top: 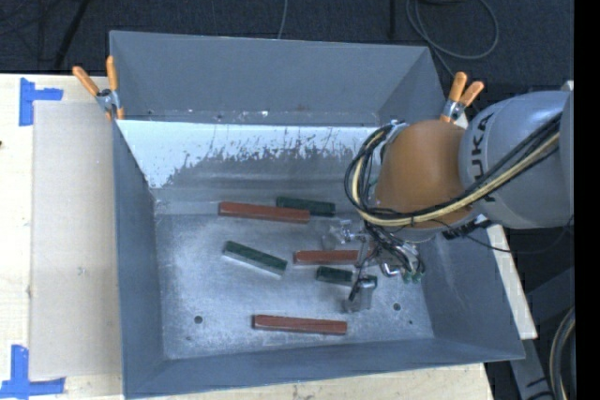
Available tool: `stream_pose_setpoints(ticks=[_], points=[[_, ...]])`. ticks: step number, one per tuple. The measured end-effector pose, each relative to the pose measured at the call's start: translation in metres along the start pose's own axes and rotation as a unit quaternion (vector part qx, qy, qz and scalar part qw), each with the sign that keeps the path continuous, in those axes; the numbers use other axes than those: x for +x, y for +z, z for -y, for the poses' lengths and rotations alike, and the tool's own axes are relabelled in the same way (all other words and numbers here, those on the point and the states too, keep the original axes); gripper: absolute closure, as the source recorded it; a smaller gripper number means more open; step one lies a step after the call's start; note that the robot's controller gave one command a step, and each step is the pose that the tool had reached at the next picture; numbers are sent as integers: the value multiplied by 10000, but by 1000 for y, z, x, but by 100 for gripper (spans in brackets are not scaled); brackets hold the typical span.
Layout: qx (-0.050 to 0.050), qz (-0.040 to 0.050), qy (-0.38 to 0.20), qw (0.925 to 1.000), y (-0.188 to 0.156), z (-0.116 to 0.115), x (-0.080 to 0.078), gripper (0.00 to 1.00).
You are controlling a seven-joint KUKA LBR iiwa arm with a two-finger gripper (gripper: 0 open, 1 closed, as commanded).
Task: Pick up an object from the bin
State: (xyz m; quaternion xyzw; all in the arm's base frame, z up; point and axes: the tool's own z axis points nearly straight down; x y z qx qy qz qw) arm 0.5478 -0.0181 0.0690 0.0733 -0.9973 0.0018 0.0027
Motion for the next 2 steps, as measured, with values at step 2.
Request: stream_pose_setpoints(ticks=[2], points=[[6, 72, -549, 9985, -186, 63, 11, 100]])
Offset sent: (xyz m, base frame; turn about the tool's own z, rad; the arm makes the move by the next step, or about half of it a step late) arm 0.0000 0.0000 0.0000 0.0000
